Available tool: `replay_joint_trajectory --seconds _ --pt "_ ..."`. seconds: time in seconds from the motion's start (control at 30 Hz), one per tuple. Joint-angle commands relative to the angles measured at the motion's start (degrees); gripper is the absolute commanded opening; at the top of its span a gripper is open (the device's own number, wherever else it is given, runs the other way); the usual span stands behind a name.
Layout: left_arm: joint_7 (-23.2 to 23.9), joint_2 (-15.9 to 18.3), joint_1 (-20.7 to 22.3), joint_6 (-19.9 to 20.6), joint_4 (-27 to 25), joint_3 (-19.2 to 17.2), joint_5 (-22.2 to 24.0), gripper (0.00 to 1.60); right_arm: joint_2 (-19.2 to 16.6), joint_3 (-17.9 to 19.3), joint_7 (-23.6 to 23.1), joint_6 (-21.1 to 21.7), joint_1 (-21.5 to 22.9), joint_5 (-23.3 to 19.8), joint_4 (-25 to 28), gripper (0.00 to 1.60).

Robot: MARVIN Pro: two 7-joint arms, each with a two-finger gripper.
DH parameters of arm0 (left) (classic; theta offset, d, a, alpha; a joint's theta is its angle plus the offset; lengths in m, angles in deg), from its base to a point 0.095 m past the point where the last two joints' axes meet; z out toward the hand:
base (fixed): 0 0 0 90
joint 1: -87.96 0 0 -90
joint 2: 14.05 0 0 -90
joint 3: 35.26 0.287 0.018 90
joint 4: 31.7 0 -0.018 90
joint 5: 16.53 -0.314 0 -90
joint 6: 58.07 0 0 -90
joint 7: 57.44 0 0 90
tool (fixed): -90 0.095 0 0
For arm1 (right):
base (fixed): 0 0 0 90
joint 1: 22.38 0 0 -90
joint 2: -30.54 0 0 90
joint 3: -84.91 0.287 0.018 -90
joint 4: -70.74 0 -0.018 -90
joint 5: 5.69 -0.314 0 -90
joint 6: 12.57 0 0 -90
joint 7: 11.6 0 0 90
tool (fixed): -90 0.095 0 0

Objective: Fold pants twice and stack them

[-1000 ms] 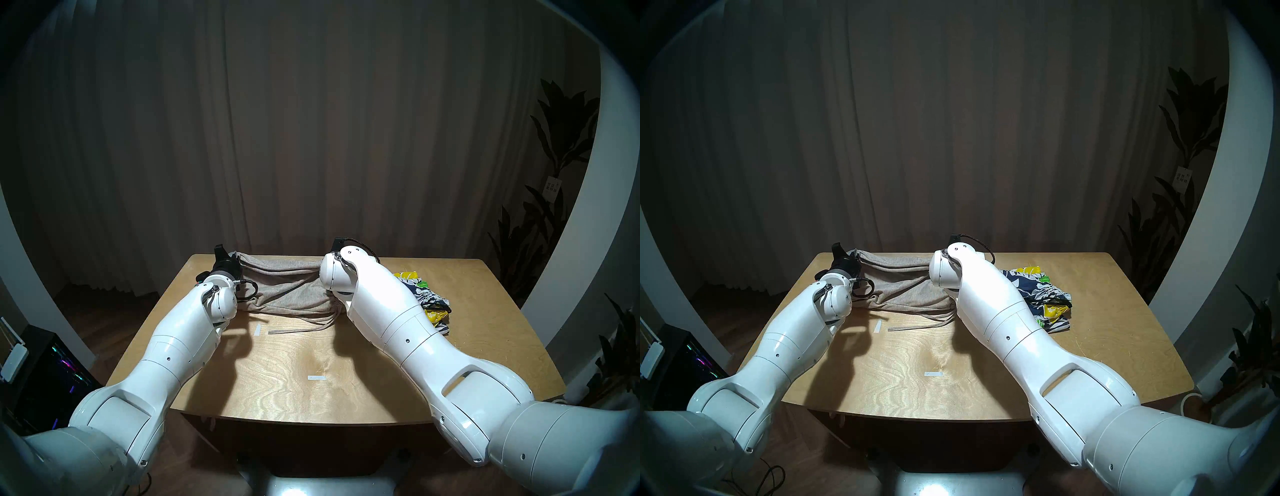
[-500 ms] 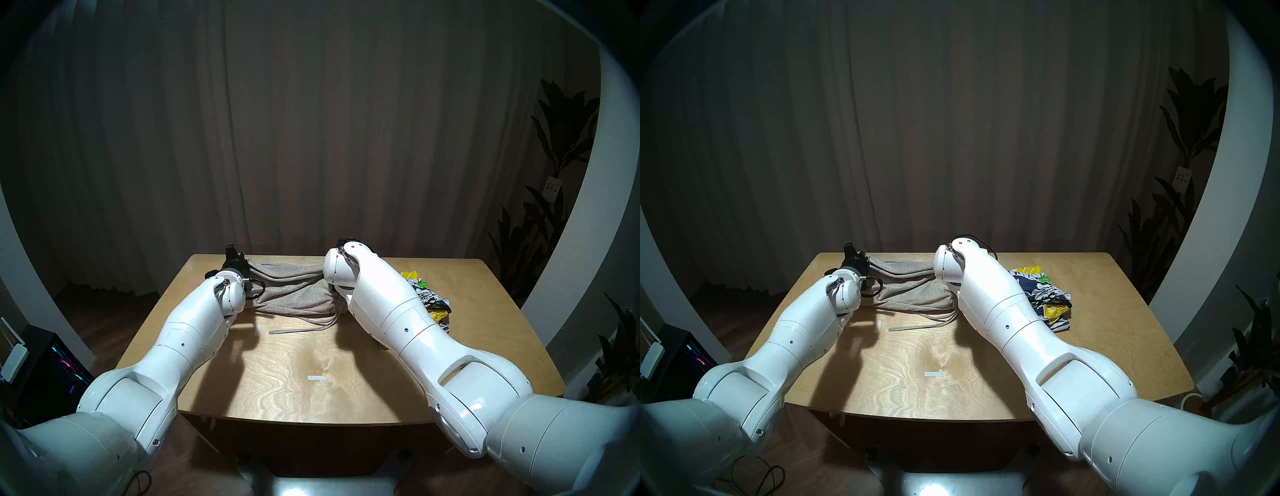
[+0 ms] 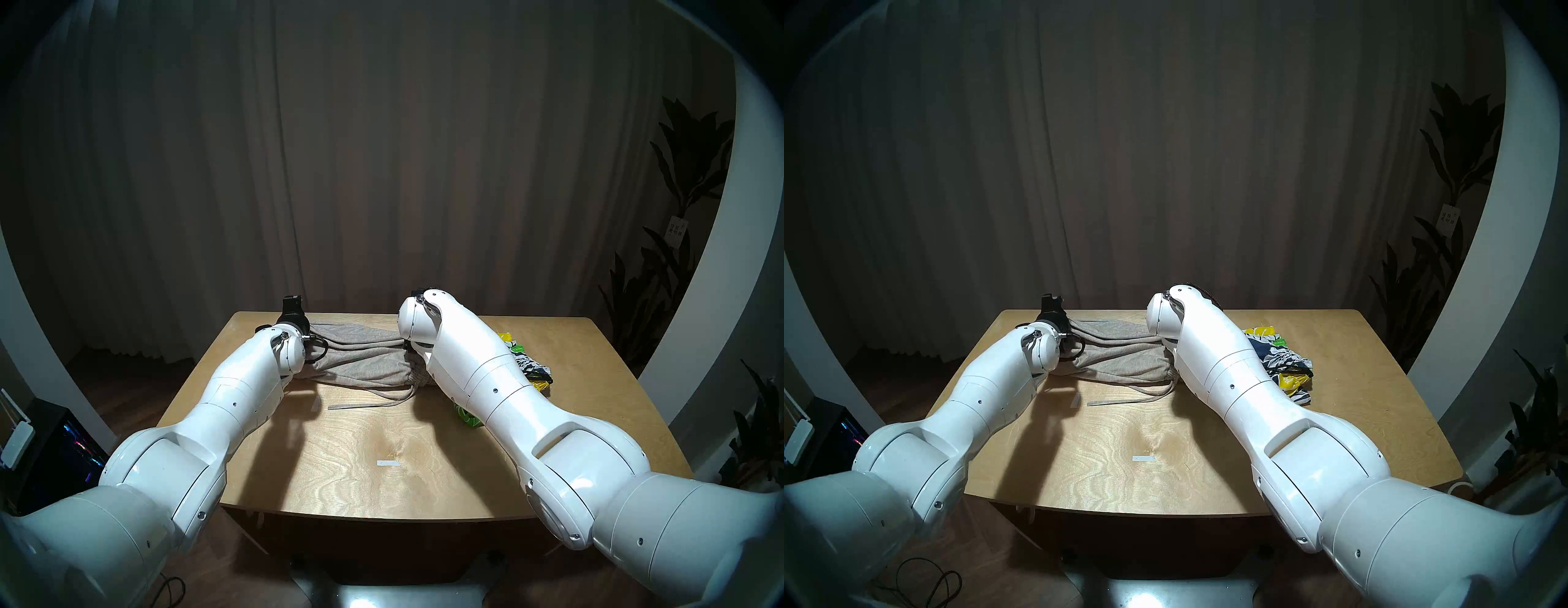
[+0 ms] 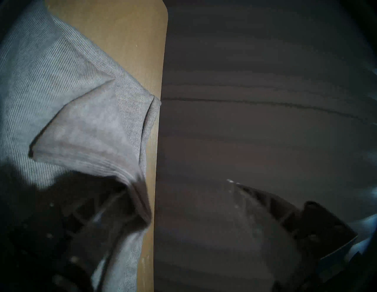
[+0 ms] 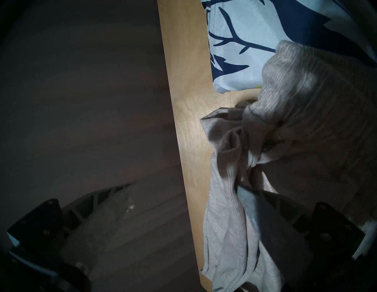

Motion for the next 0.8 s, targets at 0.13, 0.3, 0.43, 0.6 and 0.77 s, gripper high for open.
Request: replay_joint_trajectory --seconds 0.13,0.3,0.43,0.6,0.77 --pt "-0.74 -2.28 7.97 0.10 4.61 1.74 -2.41 1.60 1.89 0.73 -1.84 1.14 4.05 -0.63 -2.47 1.60" --pt "-1.10 -3.09 9.55 0.27 6.90 2.69 -3.23 1.60 2.17 1.02 -2.44 1.64 4.94 -1.05 -3.93 1.60" --pt "-1.26 -3.48 10.98 0.47 8.53 3.33 -3.89 1.60 2.28 1.33 -2.94 2.06 5.66 -1.43 -5.14 1.60" --pt "-1.32 -3.74 12.79 0.89 10.39 4.10 -4.71 1.60 2.35 1.76 -3.65 2.60 6.41 -1.90 -6.64 1.60" --pt "-1.25 -3.99 14.45 1.45 12.23 4.82 -5.43 1.60 2.40 2.14 -4.50 3.24 7.22 -2.30 -8.12 1.60"
